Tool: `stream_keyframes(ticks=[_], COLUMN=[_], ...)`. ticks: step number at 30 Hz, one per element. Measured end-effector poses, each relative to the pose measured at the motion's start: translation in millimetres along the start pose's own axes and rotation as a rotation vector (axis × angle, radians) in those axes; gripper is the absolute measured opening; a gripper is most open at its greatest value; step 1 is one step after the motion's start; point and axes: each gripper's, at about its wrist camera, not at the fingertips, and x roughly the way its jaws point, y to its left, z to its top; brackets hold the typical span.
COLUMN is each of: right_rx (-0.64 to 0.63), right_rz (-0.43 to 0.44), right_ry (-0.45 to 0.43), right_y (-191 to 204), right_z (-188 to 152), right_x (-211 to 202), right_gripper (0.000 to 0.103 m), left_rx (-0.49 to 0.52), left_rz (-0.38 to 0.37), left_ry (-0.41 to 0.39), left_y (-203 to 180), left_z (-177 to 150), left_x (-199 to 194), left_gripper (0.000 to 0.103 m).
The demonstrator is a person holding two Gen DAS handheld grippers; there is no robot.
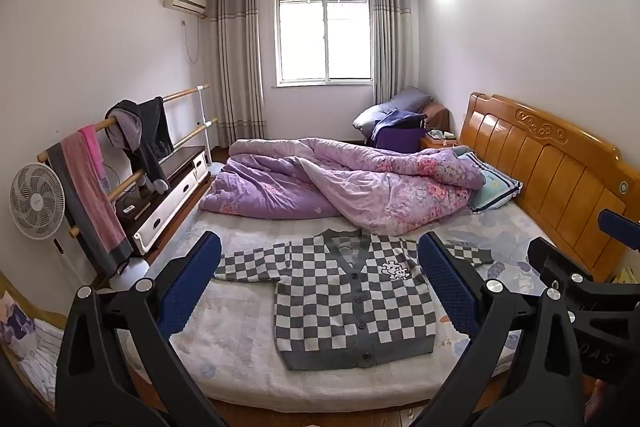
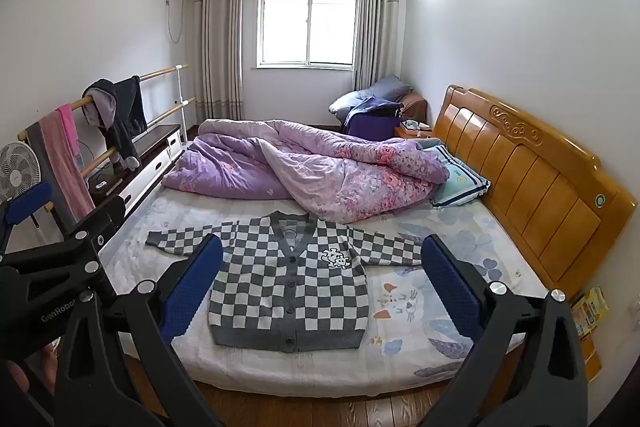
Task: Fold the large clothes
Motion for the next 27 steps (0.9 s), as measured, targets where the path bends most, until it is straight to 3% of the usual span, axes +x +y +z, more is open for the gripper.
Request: stream_keyframes(ticks=[27], right_rx=[0.001], right_rz=[-0.002], right_ry=[-0.007], right_y=[-9.8], right_z=[1.8], right_x=[5.2], right_gripper=[0.096], left_rx=[-0.014], left_rz=[-0.014], left_ry=[-0.009], left_y=[-11.9], left_z=[6.9], left_x=[8.4], left_gripper=[0.098])
